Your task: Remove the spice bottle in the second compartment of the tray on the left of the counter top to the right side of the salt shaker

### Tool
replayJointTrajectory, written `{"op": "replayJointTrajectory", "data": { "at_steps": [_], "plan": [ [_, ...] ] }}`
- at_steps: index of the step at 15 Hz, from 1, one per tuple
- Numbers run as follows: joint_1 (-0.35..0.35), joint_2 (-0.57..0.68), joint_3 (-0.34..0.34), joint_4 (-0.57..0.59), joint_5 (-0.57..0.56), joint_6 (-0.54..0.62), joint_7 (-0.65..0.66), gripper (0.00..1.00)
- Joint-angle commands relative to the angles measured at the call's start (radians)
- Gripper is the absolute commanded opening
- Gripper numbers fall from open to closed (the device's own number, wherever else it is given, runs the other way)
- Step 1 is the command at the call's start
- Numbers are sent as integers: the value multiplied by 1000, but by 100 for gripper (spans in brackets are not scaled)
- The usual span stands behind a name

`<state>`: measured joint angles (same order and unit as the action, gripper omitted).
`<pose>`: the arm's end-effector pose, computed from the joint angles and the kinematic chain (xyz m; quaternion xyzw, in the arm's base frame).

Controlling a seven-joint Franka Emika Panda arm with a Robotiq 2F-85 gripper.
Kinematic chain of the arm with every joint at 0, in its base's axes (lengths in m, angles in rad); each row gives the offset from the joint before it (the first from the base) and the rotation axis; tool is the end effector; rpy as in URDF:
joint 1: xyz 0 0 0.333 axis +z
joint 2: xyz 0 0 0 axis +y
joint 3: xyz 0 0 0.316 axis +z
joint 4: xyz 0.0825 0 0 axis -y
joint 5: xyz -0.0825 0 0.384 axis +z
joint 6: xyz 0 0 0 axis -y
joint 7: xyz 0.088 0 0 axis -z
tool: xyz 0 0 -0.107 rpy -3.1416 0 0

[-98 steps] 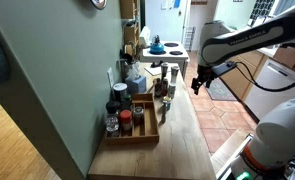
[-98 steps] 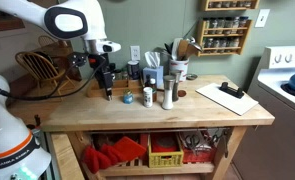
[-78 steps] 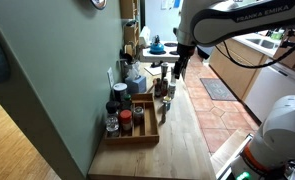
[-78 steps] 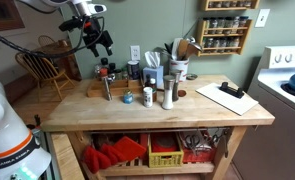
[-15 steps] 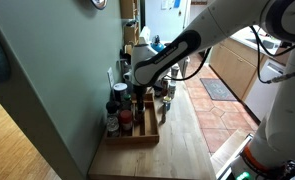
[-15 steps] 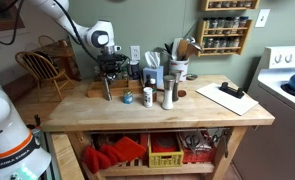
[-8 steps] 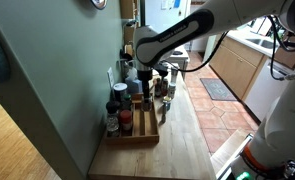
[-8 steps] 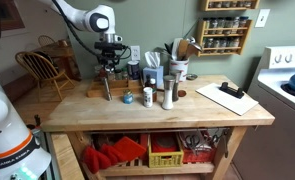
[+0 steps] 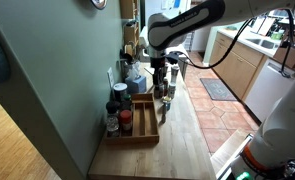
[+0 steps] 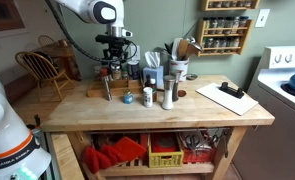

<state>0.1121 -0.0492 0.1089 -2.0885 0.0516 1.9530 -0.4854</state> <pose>0.5116 0.1190 0.4386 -0.9409 -0.3353 0.0401 0.0263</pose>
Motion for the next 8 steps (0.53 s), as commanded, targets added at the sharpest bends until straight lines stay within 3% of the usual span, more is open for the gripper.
{"op": "replayJointTrajectory", "data": {
  "at_steps": [1, 7, 8],
  "plan": [
    [-3, -7, -10, 0, -10, -3, 25, 59],
    [-6, -19, -13, -6, -19, -6, 59, 59],
    [-18, -6, -25, 8, -19, -5, 60, 34]
  ]
}}
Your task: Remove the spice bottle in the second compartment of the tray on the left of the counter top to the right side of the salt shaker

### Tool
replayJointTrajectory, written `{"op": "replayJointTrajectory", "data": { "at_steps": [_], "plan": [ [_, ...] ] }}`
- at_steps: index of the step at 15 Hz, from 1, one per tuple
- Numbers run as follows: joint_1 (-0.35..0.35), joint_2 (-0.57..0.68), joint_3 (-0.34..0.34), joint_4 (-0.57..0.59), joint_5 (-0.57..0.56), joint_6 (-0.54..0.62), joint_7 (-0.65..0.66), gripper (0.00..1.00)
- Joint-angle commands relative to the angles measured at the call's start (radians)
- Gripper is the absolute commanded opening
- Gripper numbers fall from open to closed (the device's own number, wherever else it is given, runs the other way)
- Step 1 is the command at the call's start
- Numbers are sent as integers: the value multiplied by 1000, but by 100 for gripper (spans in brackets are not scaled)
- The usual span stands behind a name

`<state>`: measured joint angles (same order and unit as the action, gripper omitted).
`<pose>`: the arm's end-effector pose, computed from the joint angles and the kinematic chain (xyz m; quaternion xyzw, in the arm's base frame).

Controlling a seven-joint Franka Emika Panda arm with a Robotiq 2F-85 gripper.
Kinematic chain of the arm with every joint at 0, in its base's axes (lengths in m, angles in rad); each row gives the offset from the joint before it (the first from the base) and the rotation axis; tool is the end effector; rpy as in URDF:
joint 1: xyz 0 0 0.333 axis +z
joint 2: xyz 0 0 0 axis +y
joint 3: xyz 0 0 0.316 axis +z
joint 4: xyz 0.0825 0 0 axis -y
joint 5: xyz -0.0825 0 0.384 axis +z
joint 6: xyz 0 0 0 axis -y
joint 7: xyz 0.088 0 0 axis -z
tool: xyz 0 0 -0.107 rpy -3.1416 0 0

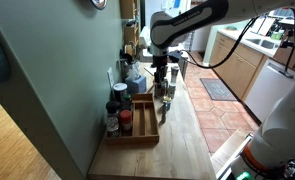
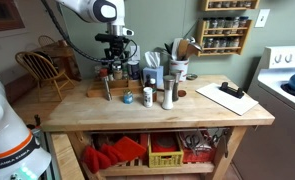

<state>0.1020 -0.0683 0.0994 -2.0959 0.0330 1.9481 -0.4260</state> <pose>0.5099 0.1070 0.4447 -0.9525 -0.3017 0.0383 0.0161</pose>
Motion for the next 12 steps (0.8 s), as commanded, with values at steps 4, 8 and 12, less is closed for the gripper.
{"op": "replayJointTrajectory", "data": {
  "at_steps": [4, 8, 12],
  "plan": [
    [-59, 49, -75, 81, 11, -19, -17, 34],
    [-121, 97, -138, 186, 37, -61, -42, 34],
    [-172, 139, -177, 327, 37, -153, -32, 34]
  ]
}}
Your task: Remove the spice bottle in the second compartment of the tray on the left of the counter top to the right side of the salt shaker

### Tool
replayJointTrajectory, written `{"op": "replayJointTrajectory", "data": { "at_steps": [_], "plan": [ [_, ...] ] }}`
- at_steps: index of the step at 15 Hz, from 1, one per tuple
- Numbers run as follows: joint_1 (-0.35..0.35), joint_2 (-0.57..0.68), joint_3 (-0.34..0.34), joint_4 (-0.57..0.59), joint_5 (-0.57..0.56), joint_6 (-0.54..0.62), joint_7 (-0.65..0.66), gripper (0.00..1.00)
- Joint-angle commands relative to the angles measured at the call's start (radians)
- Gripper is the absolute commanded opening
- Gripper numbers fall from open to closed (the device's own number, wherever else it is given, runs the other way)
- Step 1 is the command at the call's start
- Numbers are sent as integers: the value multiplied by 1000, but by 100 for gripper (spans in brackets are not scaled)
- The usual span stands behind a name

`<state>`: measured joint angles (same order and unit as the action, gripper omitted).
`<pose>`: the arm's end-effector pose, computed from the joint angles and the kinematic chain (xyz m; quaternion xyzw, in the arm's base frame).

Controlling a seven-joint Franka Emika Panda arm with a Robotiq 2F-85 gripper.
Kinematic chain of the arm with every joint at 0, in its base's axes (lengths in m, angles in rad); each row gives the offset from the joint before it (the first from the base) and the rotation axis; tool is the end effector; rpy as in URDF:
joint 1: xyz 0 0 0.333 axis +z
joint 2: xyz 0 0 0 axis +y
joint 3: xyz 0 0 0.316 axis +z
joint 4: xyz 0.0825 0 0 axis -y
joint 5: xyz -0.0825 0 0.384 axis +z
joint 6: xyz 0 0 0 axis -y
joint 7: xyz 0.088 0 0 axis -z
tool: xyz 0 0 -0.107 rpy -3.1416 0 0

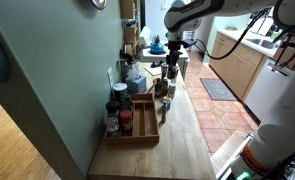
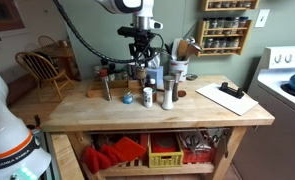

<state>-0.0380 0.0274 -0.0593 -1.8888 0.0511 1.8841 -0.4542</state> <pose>0.5626 -0.0508 0.4846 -0.9852 -0.1693 0.0090 0.0268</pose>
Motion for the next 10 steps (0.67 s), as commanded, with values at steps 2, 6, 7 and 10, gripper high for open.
{"op": "replayJointTrajectory", "data": {
  "at_steps": [2, 6, 7, 10],
  "plan": [
    [-58, 67, -36, 196, 38, -143, 0, 34],
    [-111, 139, -72, 352, 86, -208, 64, 34],
    [-122, 159, -77, 387, 93, -206, 87, 34],
    [-161, 250, -89, 506, 118, -218, 139, 34]
  ]
}}
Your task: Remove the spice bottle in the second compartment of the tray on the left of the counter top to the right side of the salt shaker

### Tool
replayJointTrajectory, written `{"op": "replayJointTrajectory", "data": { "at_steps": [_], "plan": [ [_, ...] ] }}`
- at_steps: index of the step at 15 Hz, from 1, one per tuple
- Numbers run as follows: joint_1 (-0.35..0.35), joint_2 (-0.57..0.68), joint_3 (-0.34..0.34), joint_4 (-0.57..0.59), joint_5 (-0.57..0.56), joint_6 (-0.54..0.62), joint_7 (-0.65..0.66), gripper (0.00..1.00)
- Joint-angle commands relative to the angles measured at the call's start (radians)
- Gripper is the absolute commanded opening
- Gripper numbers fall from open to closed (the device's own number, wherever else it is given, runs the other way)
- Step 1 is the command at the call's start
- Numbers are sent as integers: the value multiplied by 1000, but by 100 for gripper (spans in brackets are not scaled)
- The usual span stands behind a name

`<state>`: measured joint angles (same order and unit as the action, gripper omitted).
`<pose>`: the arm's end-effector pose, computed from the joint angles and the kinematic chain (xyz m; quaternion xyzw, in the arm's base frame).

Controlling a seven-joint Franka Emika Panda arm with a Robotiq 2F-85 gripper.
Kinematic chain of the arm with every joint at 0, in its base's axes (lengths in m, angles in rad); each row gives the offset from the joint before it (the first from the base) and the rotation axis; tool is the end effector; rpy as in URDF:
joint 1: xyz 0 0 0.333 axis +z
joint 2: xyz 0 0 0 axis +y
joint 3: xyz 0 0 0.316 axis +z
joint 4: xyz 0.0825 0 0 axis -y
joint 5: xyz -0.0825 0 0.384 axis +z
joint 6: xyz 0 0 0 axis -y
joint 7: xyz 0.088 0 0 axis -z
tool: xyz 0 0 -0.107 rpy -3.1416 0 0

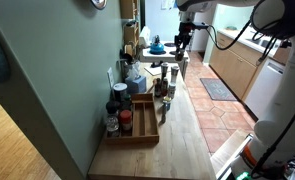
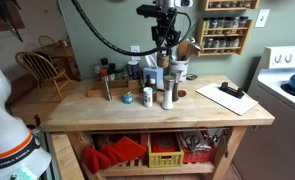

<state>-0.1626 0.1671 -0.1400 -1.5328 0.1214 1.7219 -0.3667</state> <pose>0.5927 -0.1665 0.5596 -0.9984 -0.0247 -0.0271 0.0419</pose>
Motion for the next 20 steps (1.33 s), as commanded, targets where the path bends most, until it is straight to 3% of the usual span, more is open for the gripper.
{"op": "replayJointTrajectory", "data": {
  "at_steps": [1, 13, 20],
  "plan": [
    [-51, 148, -11, 190, 59, -60, 70, 34],
    [-158, 570, 13, 556, 94, -109, 397, 34],
    [-164, 762, 20, 735, 89, -106, 552, 34]
  ]
}}
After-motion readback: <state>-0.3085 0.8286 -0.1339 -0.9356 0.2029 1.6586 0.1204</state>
